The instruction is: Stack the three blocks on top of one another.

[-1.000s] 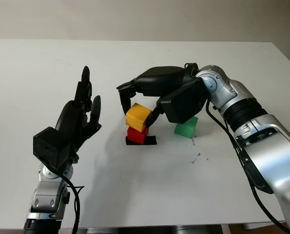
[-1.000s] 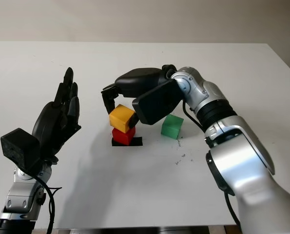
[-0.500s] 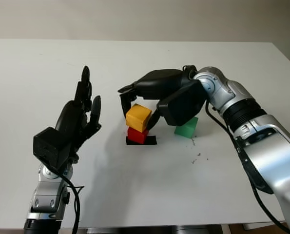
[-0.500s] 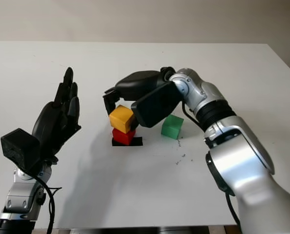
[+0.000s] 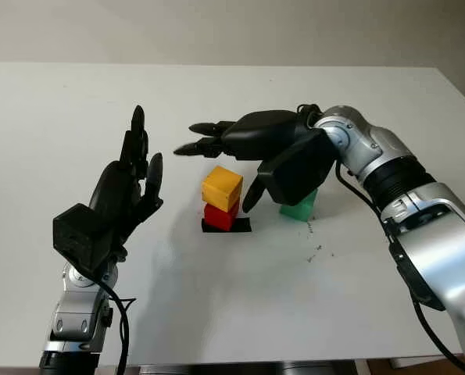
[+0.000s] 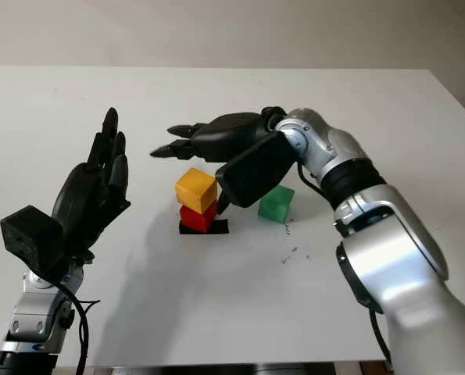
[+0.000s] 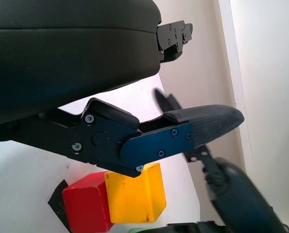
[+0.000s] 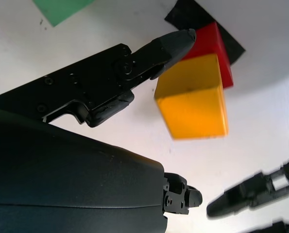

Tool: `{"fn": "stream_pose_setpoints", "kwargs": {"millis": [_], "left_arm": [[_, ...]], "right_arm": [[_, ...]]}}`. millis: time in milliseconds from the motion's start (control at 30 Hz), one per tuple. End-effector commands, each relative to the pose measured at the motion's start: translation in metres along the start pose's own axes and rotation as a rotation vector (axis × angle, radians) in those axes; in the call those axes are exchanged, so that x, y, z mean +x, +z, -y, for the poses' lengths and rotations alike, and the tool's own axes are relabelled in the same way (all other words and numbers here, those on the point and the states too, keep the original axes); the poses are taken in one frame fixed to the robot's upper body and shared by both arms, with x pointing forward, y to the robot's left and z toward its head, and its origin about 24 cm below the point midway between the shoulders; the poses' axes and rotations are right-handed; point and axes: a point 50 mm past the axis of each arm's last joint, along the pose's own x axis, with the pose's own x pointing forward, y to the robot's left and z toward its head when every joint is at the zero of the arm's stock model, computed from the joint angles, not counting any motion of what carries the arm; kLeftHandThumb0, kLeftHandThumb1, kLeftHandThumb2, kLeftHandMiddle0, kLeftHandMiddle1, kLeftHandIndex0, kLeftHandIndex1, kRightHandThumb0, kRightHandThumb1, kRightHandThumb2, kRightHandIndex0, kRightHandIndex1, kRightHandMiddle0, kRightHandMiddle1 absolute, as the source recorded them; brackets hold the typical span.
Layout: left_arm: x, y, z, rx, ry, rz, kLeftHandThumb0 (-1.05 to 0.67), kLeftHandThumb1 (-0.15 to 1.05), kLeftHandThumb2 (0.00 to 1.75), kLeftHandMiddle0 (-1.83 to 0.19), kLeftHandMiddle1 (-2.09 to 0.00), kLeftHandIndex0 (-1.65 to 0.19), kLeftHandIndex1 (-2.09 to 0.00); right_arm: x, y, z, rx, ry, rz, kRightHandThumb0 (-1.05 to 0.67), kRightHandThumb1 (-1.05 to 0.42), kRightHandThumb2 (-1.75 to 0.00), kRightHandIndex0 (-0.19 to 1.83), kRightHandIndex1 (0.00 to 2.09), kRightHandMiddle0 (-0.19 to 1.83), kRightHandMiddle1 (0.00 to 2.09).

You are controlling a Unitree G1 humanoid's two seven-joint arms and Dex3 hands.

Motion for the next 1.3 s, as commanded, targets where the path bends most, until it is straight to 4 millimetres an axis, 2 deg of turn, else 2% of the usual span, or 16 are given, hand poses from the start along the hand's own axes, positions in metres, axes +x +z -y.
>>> {"fn": "stream_pose_setpoints", "kwargs": {"millis": [0,133,233,433,600,800,933,1267], "left_arm": [[-0.002,0.001,0.001,-0.002,0.004,0.007,-0.83,1.05,0.69,0.19,0.0,0.19,0.0],[-0.003,0.001,0.0,-0.002,0.009,0.007,-0.83,1.05,0.69,0.19,0.0,0.19,0.0],[-0.003,0.001,0.0,0.001,0.01,0.007,-0.82,1.05,0.69,0.19,0.0,0.19,-0.01],[-0.003,0.001,0.0,-0.007,0.009,0.005,-0.82,1.05,0.7,0.19,0.0,0.19,0.0],[-0.002,0.0,-0.001,-0.012,-0.005,0.008,-0.81,1.05,0.7,0.19,0.0,0.19,0.0],[-0.001,0.001,-0.002,0.0,-0.02,0.007,-0.82,1.05,0.71,0.19,0.0,0.19,0.0],[-0.002,0.001,-0.003,0.006,-0.024,0.009,-0.82,1.05,0.72,0.19,0.0,0.19,0.0],[0.0,0.002,-0.003,0.014,-0.04,0.005,-0.81,1.05,0.71,0.19,0.0,0.19,0.0]], "right_arm": [[-0.015,-0.005,0.015,0.01,-0.073,-0.016,-0.71,-0.84,-0.05,-0.19,0.0,-0.18,0.05],[-0.042,-0.013,0.033,0.032,-0.159,-0.061,-0.73,-0.85,-0.06,-0.19,0.0,-0.17,0.05],[-0.066,-0.023,0.037,0.06,-0.198,-0.114,-0.71,-0.85,-0.05,-0.19,0.0,-0.15,0.06],[-0.1,-0.039,0.032,0.093,-0.229,-0.199,-0.67,-0.86,-0.06,-0.19,0.0,-0.05,0.11],[-0.118,-0.051,0.015,0.121,-0.186,-0.269,-0.64,-0.86,-0.05,-0.19,0.0,0.08,0.16],[-0.12,-0.051,0.004,0.094,-0.145,-0.291,-0.62,-0.84,-0.05,-0.18,0.02,0.23,0.2],[-0.117,-0.046,-0.004,0.046,-0.087,-0.298,-0.55,-0.82,-0.04,-0.15,0.04,0.29,0.19],[-0.103,-0.046,-0.032,-0.121,0.031,-0.264,-0.56,-0.8,-0.05,-0.12,0.05,0.3,0.12]]}}
